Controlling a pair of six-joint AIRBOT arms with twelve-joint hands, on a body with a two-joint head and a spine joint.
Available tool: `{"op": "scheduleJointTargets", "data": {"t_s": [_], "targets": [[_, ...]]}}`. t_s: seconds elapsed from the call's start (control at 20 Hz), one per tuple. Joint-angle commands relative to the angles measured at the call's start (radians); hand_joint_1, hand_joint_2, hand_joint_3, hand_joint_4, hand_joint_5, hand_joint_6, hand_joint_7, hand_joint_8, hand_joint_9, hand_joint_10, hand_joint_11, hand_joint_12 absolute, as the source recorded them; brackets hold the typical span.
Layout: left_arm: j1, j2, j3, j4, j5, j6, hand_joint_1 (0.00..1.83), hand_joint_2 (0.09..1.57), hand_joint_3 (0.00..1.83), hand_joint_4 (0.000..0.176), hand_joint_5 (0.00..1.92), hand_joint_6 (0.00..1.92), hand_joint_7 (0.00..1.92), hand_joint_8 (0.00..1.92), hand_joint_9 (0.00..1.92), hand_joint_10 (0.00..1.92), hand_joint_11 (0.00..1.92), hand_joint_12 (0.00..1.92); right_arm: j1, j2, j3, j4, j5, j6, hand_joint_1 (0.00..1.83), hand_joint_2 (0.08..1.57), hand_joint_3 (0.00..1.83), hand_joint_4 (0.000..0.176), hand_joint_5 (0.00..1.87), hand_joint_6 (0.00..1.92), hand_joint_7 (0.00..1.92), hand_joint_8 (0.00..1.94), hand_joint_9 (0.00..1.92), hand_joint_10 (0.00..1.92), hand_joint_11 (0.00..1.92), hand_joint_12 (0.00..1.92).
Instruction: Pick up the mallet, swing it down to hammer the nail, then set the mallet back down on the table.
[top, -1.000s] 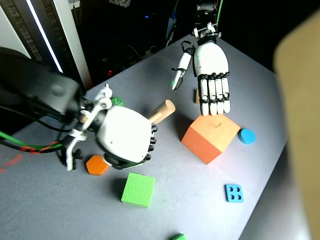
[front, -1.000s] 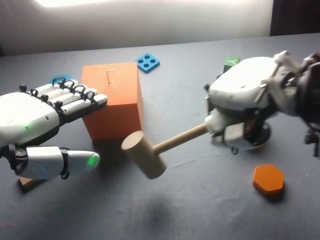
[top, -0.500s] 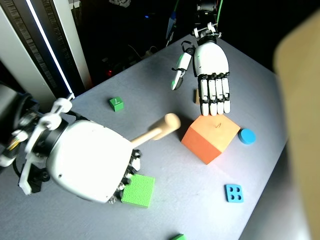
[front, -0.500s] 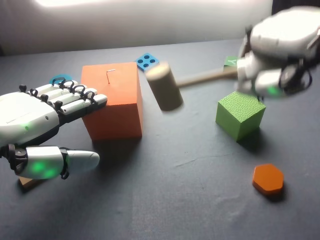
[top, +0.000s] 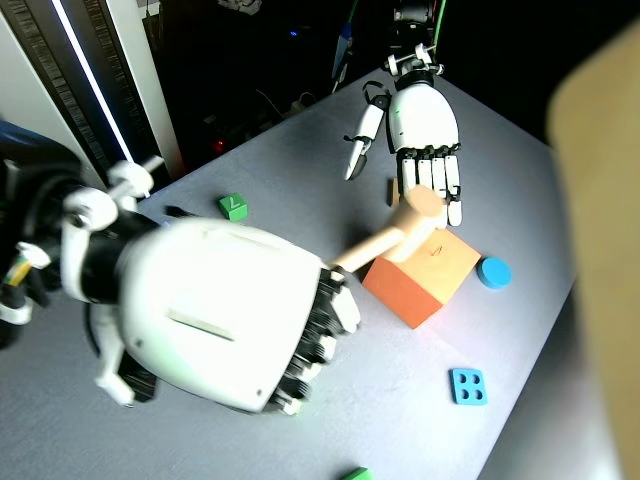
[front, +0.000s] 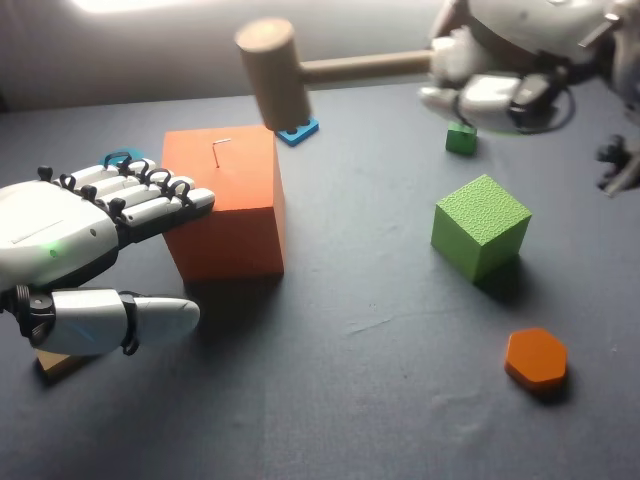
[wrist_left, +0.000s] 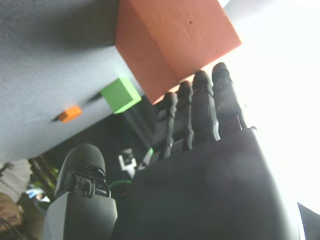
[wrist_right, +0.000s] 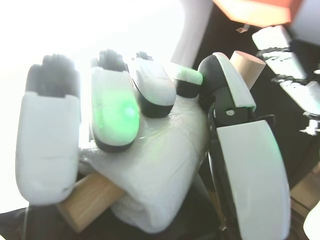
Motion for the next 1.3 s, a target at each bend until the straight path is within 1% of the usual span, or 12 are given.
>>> {"op": "scheduleJointTargets", "data": {"t_s": [0.0,0.25,0.3,0.6,0.8,0.85,0.95,1.15,1.2,1.25], "targets": [[-0.007,-0.001,0.006,-0.011,-0.070,-0.005,0.00,1.22,0.00,0.000,0.10,0.00,0.10,0.00,0.07,0.00,0.02,0.03,0.025,-0.009,0.007,-0.043,0.110,-0.004,0.38,1.57,0.13,0.176,1.40,1.92,1.67,1.94,1.75,1.92,1.83,1.92],[-0.007,-0.001,0.006,-0.011,-0.070,-0.005,0.00,1.23,0.00,0.000,0.09,0.00,0.06,0.00,0.04,0.00,0.00,0.01,0.045,-0.108,0.070,-0.047,0.169,-0.030,0.38,1.57,0.13,0.176,1.39,1.92,1.68,1.94,1.75,1.92,1.84,1.92],[-0.007,-0.001,0.006,-0.011,-0.070,-0.005,0.00,1.23,0.00,0.000,0.10,0.01,0.07,0.01,0.05,0.01,0.01,0.01,0.045,-0.122,0.081,-0.053,0.178,-0.030,0.41,1.57,0.12,0.176,1.37,1.92,1.67,1.94,1.76,1.92,1.84,1.92],[-0.007,-0.001,0.006,-0.011,-0.070,-0.006,0.00,1.23,0.00,0.000,0.09,0.00,0.06,0.00,0.03,0.00,0.00,0.00,0.043,-0.170,0.121,-0.074,0.172,-0.031,0.40,1.57,0.15,0.176,1.40,1.92,1.69,1.94,1.77,1.92,1.84,1.92],[-0.008,-0.001,0.009,-0.012,-0.070,-0.007,0.00,1.23,0.00,0.000,0.09,0.00,0.06,0.00,0.04,0.00,0.00,0.01,0.031,-0.196,0.137,-0.091,0.179,-0.031,0.41,1.57,0.13,0.176,1.40,1.92,1.69,1.94,1.77,1.92,1.85,1.92],[-0.008,-0.001,0.009,-0.012,-0.070,-0.007,0.00,1.23,0.00,0.000,0.08,0.00,0.05,0.00,0.03,0.00,0.00,0.00,0.020,-0.208,0.147,-0.096,0.184,-0.031,0.38,1.57,0.14,0.176,1.42,1.92,1.70,1.94,1.77,1.92,1.85,1.92],[-0.008,-0.001,0.009,-0.012,-0.070,-0.007,0.00,1.22,0.00,0.000,0.09,0.00,0.06,0.00,0.03,0.00,0.00,0.00,-0.014,-0.229,0.173,-0.131,0.198,-0.016,0.40,1.57,0.13,0.176,1.38,1.92,1.68,1.94,1.76,1.92,1.84,1.92],[-0.008,-0.001,0.008,-0.011,-0.070,-0.007,0.00,1.21,0.00,0.000,0.10,0.01,0.07,0.01,0.05,0.01,0.03,0.01,-0.143,-0.279,0.252,-0.156,0.225,-0.005,0.42,1.57,0.11,0.176,1.40,1.92,1.70,1.94,1.77,1.92,1.84,1.92],[-0.008,-0.001,0.008,-0.011,-0.070,-0.007,0.00,1.22,0.00,0.000,0.10,0.01,0.07,0.01,0.05,0.01,0.02,0.01,-0.163,-0.280,0.258,-0.156,0.225,0.000,0.40,1.57,0.12,0.176,1.41,1.92,1.70,1.94,1.77,1.92,1.85,1.92],[-0.008,-0.001,0.008,-0.011,-0.070,-0.007,0.00,1.22,0.00,0.000,0.09,0.00,0.06,0.00,0.04,0.00,0.02,0.01,-0.177,-0.280,0.258,-0.156,0.218,0.007,0.40,1.57,0.12,0.176,1.38,1.92,1.68,1.94,1.76,1.92,1.85,1.92]]}}
